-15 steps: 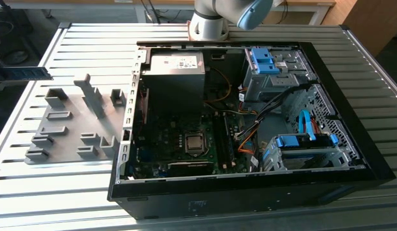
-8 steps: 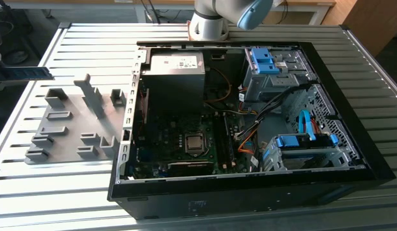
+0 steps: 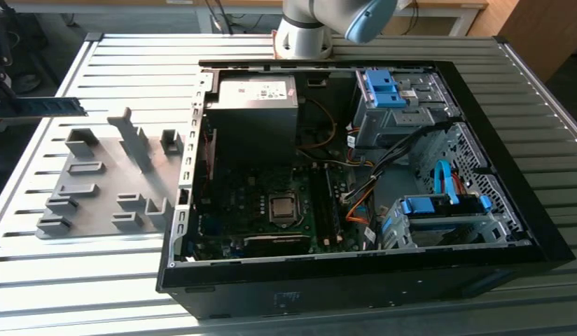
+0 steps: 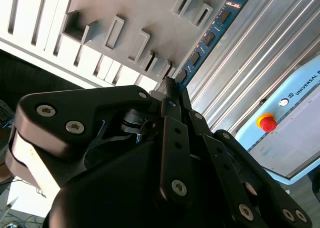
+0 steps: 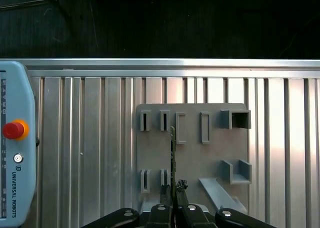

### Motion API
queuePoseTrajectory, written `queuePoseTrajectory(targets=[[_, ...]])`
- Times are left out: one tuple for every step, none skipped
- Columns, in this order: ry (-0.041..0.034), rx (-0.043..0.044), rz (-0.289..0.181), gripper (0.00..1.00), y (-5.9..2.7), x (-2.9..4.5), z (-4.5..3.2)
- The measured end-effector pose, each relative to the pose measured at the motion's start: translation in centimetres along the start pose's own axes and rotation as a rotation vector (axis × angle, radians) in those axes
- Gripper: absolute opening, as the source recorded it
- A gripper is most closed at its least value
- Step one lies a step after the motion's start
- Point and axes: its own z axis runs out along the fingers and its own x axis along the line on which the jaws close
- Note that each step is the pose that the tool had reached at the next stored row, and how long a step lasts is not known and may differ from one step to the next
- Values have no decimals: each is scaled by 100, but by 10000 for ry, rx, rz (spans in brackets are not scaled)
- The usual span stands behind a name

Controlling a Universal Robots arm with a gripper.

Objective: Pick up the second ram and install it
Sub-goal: 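Pick up the second ram and move it above second insertion slot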

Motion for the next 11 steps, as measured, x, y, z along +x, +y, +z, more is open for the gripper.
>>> queuePoseTrajectory(targets=[[0,0,0,14,-12,0,-1],[0,0,1,14,-24,-1,-1],[0,0,1,14,-34,-1,-1],[0,0,0,14,-44,-1,-1],[1,0,1,14,-55,-1,-1],[1,-1,1,14,-67,-1,-2],[0,0,1,14,-80,-1,-2],[1,-1,0,14,-93,-1,-2],[0,0,0,14,-109,-1,-2],[1,0,1,14,-126,-1,-3],[0,1,1,14,-141,-1,-2]])
